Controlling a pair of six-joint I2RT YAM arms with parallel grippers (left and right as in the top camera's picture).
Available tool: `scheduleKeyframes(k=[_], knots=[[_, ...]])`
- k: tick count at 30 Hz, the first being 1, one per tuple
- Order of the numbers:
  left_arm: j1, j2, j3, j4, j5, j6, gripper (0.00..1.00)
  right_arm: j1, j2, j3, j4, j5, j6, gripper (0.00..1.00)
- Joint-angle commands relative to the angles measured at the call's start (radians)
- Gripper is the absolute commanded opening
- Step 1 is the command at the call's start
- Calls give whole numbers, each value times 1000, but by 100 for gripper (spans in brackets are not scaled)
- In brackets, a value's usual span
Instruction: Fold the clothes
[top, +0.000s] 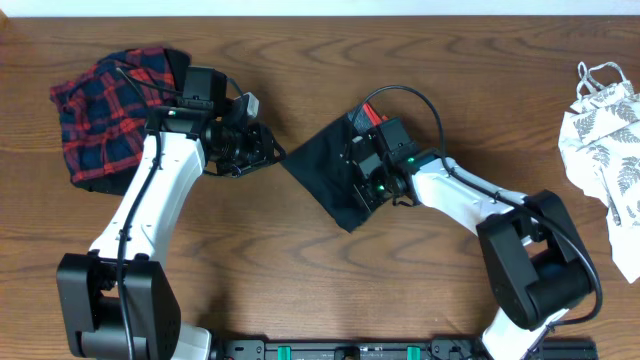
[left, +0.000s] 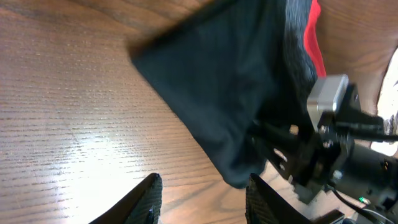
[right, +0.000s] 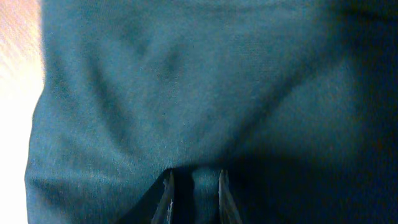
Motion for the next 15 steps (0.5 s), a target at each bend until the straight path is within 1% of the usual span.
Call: scheduleKeyframes(k=[1, 6, 8, 10, 13, 15], knots=[[3, -16, -5, -7, -16, 1, 44, 22, 81, -4, 73, 16, 5, 24], [3, -16, -5, -9, -16, 1, 44, 58, 84, 2, 208, 0, 14, 22], [3, -16, -5, -8, -16, 1, 44, 81, 84, 6, 225, 2, 23, 22], [3, -16, -5, -8, -16, 1, 44, 103, 84, 7, 237, 26, 74, 21], [2, -16, -5, -9, -15, 1, 44, 120, 77, 8, 260, 101, 227, 29], [2, -16, -5, -9, -15, 1, 44, 116, 58, 11, 282, 103, 260, 37]])
